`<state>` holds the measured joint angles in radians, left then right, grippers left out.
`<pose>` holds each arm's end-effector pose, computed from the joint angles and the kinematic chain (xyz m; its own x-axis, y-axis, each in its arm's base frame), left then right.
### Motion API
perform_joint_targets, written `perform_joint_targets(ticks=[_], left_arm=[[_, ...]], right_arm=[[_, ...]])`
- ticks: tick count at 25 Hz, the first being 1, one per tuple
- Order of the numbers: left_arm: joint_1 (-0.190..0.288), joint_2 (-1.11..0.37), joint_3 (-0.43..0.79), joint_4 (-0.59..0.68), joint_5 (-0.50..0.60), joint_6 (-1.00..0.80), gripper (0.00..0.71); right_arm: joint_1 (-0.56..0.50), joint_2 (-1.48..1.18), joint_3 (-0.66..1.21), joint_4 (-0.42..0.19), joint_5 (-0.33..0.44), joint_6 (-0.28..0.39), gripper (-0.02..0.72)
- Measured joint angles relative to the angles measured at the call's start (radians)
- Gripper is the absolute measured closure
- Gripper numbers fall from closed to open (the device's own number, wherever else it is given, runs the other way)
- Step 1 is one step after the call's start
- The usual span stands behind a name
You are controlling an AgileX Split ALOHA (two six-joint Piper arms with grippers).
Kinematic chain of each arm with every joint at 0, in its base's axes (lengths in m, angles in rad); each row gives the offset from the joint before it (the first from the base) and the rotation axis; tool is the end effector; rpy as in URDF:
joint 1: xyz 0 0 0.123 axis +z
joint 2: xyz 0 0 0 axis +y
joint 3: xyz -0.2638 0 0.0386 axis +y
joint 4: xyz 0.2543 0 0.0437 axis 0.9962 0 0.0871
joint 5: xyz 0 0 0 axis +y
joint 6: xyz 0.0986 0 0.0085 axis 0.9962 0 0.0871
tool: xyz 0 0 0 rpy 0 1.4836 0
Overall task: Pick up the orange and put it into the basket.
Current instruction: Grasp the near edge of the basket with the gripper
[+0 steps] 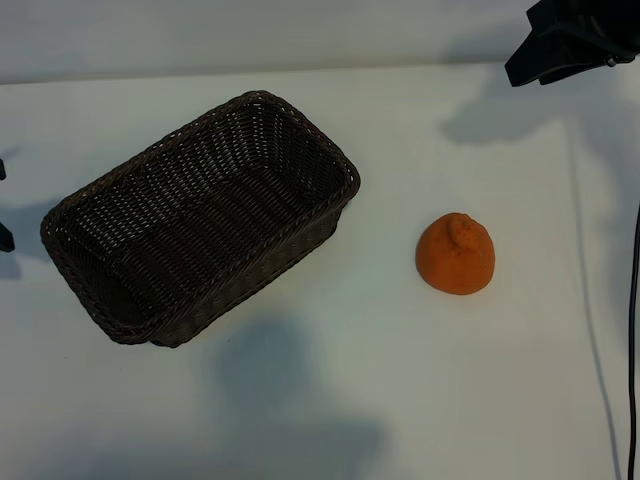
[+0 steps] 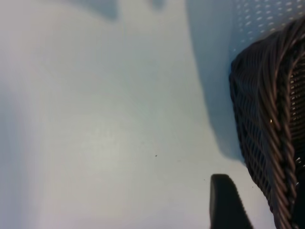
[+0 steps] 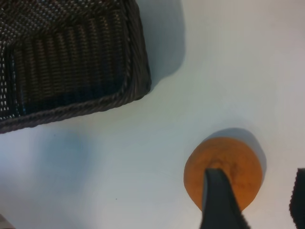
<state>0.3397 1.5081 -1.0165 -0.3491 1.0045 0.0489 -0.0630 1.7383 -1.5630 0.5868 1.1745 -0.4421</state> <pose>0.2779 0.0679 0.2141 -0.8779 -0.4559 -0.1466 -0.3976 0.8645 -0.3077 0.3738 0.0271 0.2962 -0.8855 -0.1076 -0.4520 -0.3074 0.8652 0.3963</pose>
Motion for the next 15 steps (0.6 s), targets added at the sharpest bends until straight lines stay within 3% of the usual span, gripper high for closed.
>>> perform_joint_targets(ticks=[15], left_arm=[[0.000, 0.073, 0.000, -0.050, -0.056, 0.003, 0.279]], right_arm=[[0.000, 0.000, 0.000, 0.000, 0.000, 0.000, 0.326]])
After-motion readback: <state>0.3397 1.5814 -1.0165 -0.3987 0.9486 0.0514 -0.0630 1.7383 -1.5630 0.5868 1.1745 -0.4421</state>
